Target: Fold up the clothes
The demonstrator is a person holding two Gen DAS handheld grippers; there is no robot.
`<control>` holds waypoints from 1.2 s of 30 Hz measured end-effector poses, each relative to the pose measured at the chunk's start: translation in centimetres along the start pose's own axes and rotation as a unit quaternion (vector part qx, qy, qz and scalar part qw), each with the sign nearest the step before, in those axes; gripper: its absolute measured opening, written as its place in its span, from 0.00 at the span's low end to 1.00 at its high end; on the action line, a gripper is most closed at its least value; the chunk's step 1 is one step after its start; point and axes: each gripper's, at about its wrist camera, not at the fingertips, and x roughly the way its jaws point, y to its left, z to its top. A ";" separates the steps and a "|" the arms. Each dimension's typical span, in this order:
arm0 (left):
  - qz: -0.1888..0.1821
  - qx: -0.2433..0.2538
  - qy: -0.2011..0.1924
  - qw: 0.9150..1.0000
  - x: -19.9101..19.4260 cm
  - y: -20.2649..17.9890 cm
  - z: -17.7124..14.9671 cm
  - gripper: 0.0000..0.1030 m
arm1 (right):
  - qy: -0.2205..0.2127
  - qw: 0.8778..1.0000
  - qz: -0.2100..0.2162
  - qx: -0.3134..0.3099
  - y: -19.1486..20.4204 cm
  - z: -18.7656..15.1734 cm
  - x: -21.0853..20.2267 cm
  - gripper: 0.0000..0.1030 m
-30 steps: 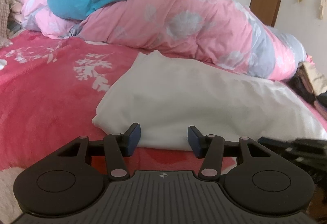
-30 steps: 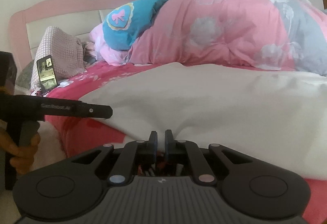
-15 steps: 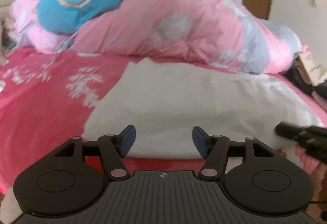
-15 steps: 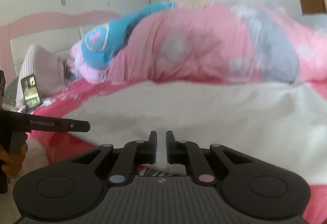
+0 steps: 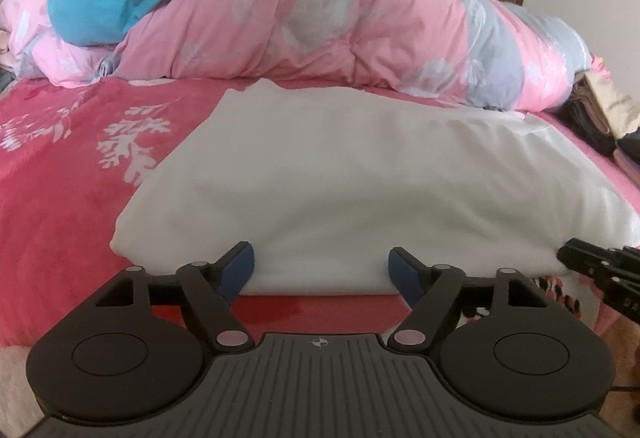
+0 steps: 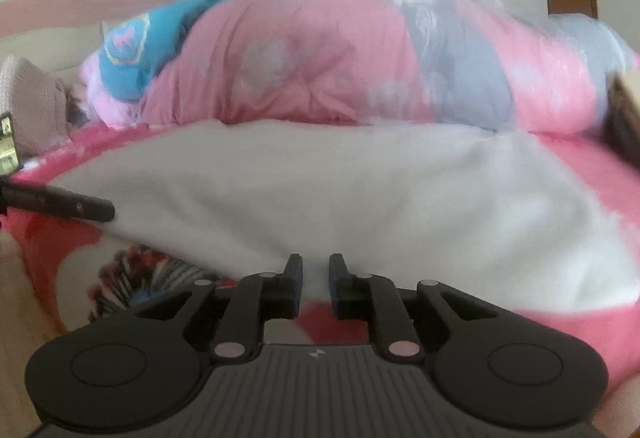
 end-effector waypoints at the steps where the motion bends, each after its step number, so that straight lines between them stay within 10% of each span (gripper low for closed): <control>1: 0.002 0.004 0.003 1.000 0.0 -0.2 0.1 0.77 | 0.005 1.000 -0.002 -0.004 0.1 0.5 -0.1 0.14; 24: -0.001 -0.002 0.012 1.000 0.2 -0.2 0.2 0.84 | 0.047 0.982 -0.172 0.063 -8.8 2.2 -3.7 0.15; 36: -0.010 0.000 0.002 1.000 0.3 0.0 -0.1 0.87 | 0.036 0.947 -0.205 0.246 -15.8 2.0 -8.3 0.22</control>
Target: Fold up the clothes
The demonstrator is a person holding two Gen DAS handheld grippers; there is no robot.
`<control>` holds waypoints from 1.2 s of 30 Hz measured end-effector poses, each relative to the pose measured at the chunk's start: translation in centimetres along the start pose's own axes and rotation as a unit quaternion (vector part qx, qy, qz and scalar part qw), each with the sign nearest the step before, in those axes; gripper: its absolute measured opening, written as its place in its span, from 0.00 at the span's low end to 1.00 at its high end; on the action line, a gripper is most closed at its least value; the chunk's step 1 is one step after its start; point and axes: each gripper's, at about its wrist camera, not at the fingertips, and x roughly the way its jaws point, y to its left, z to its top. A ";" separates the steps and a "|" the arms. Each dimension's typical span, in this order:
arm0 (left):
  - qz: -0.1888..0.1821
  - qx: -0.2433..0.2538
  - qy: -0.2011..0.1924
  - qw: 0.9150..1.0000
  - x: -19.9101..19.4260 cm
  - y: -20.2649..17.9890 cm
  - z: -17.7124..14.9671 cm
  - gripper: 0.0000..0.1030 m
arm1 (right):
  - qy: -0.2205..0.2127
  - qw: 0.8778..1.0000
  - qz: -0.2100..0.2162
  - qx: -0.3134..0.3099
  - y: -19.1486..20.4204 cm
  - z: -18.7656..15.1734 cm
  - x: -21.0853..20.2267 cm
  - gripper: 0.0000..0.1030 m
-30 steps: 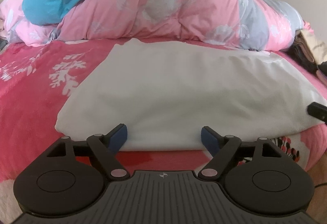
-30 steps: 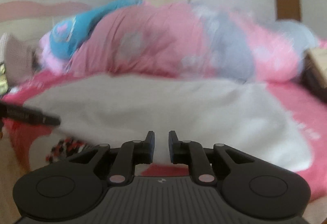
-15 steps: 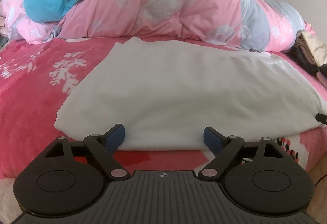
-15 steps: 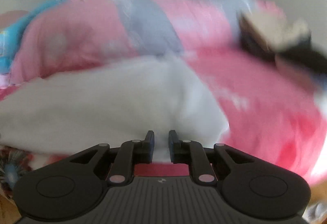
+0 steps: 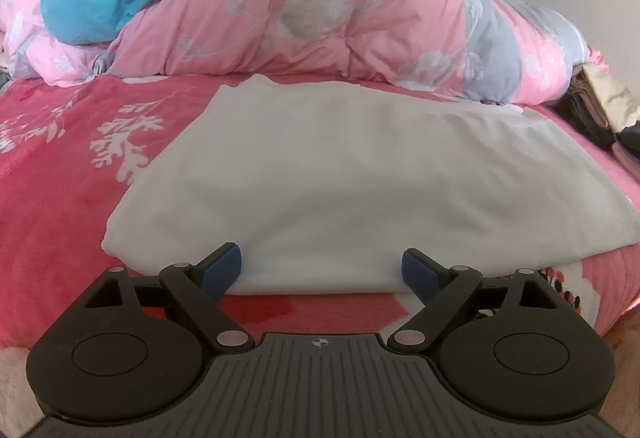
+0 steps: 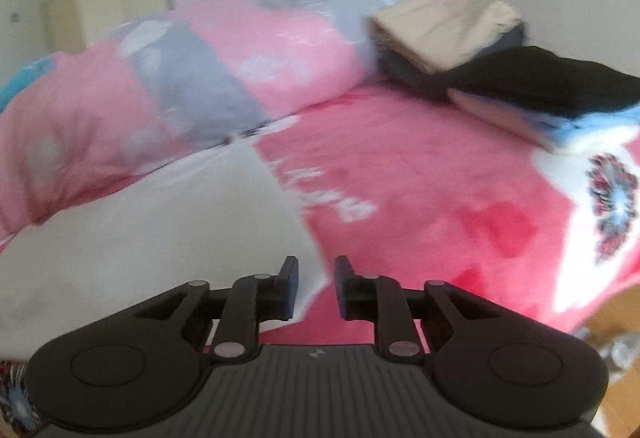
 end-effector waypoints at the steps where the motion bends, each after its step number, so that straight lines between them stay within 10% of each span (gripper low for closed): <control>1: 0.000 0.001 -0.001 1.000 0.0 0.0 0.0 0.87 | 0.018 0.999 0.021 0.042 -0.9 0.2 0.0 0.24; 7: -0.007 -0.005 -0.007 1.000 -0.2 0.2 -0.2 0.87 | 0.115 0.956 0.102 0.250 -4.8 -1.0 1.9 0.35; 11: -0.012 -0.008 -0.010 1.000 -0.3 0.4 -0.2 0.87 | 0.103 0.951 0.118 0.265 -4.9 -1.0 2.4 0.23; 12: -0.013 -0.008 -0.011 1.000 -0.4 0.4 -0.3 0.87 | 0.100 0.951 0.125 0.265 -5.0 -0.9 2.5 0.06; 20: -0.017 -0.014 -0.014 1.000 -0.7 0.8 -0.3 0.87 | 0.084 0.958 0.119 0.246 -5.2 -0.1 2.7 0.08; 23: -0.021 -0.016 -0.016 1.000 -0.9 1.1 -0.4 0.87 | 0.093 0.944 0.116 0.296 -6.9 -0.7 3.0 0.12; 30: -0.015 -0.041 -0.025 0.999 -1.4 1.4 -0.2 0.87 | 0.007 0.987 0.098 0.125 -0.9 1.8 0.3 0.14; 36: 0.012 -0.067 -0.063 0.996 -2.7 2.4 0.1 0.87 | 0.002 0.994 0.093 -0.050 6.9 1.2 4.5 0.14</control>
